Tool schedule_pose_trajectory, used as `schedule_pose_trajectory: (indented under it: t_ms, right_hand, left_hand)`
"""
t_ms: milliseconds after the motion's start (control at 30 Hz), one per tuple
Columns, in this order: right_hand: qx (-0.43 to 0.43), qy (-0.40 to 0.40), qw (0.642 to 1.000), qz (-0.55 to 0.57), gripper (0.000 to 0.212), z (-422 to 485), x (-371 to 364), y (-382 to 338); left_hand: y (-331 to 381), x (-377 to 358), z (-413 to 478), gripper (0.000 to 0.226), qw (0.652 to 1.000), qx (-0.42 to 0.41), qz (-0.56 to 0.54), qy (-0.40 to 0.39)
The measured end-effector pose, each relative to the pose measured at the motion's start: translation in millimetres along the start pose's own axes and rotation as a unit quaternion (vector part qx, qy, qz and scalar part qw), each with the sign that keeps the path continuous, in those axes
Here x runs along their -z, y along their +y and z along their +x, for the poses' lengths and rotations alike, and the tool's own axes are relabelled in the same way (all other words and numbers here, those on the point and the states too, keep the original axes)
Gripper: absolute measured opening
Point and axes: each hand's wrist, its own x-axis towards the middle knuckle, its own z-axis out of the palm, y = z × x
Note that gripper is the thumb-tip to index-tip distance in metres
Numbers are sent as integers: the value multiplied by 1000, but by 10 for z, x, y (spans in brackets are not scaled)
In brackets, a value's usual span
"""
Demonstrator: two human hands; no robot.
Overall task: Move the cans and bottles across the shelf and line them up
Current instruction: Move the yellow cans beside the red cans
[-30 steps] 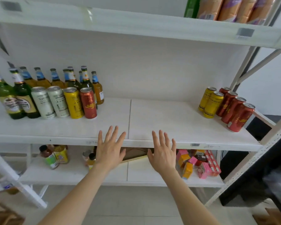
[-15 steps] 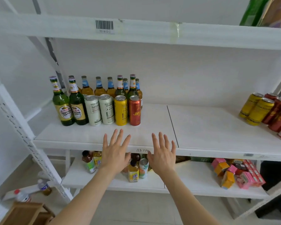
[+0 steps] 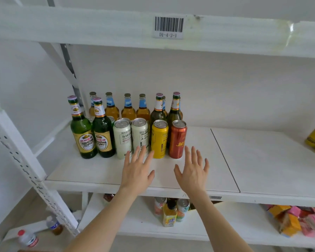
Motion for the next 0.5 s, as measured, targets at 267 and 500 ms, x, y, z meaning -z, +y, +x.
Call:
schedule_pose_trajectory:
  t_ms: [267,500]
  right_hand:
    - [-94,13,993,76,84,475,-106,-12]
    - [-125,-68,925,352,90,903,-329,130]
  left_hand:
    - [-173,-157,502,81,990,-30,-130,49]
    - [-65,-169,850,87,941,25,-336,34]
